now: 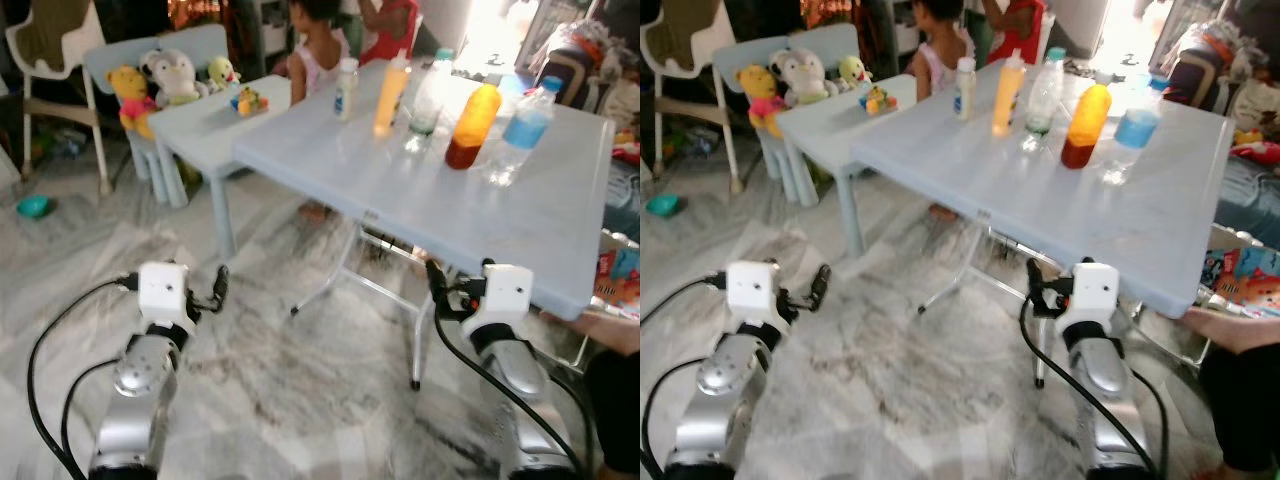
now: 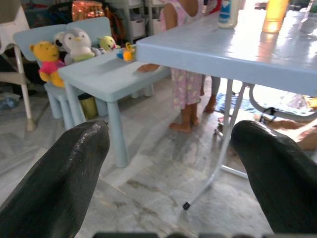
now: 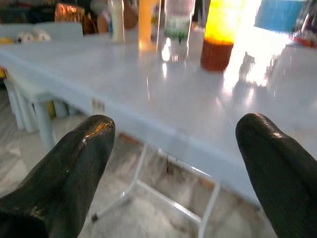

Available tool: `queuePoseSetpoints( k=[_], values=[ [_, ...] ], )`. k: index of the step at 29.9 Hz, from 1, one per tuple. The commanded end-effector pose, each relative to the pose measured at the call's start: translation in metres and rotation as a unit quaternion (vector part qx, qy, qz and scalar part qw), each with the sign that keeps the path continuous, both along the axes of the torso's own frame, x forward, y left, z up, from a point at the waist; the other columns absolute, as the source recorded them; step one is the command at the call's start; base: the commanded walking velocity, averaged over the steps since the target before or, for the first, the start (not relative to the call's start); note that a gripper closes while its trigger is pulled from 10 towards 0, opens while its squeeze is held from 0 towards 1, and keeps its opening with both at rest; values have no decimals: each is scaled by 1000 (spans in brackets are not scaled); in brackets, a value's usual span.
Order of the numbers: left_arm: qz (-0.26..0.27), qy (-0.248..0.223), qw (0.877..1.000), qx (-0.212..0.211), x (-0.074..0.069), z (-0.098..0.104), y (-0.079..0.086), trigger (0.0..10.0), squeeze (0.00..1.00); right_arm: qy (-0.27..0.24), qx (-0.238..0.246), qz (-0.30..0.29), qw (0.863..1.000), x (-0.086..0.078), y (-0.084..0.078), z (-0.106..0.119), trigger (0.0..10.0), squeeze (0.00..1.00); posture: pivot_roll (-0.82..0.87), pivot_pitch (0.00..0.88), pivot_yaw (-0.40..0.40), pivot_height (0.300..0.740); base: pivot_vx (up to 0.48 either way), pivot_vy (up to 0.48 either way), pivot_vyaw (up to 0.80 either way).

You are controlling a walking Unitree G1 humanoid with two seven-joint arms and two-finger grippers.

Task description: Restocking fridge

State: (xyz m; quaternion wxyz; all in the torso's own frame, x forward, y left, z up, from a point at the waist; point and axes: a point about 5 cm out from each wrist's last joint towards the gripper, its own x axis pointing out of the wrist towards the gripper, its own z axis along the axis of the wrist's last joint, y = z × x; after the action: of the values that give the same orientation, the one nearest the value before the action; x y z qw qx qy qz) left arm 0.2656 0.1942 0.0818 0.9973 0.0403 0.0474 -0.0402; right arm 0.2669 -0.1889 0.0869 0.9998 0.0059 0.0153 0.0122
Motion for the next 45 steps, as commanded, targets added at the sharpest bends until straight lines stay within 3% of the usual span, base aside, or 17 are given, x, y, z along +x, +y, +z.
queuePoseSetpoints(
  k=[1,12,19,38,45],
  values=[
    [7,-1,1000,4,0,1,5,10000,0,-9,2,11,1000,2,9,4,10000,0,2,0,-46,740,390,0,0],
    [-1,-3,1000,3,2,2,1,10000,0,-7,-1,13,1000,1,10,5,10000,0,-1,5,-42,740,390,0,0],
    [-3,-5,1000,6,3,3,1,10000,0,-8,-1,14,1000,1,12,5,10000,0,-1,8,-39,740,366,0,-748],
    [-6,-9,1000,1,6,3,-3,10000,0,-24,-10,38,999,-1,17,10,10000,0,-6,12,-37,740,411,0,0],
    [-6,-12,1000,0,7,5,-2,10000,0,-27,-9,43,999,0,19,10,10000,0,-7,17,-35,740,0,0,75]
  ],
)
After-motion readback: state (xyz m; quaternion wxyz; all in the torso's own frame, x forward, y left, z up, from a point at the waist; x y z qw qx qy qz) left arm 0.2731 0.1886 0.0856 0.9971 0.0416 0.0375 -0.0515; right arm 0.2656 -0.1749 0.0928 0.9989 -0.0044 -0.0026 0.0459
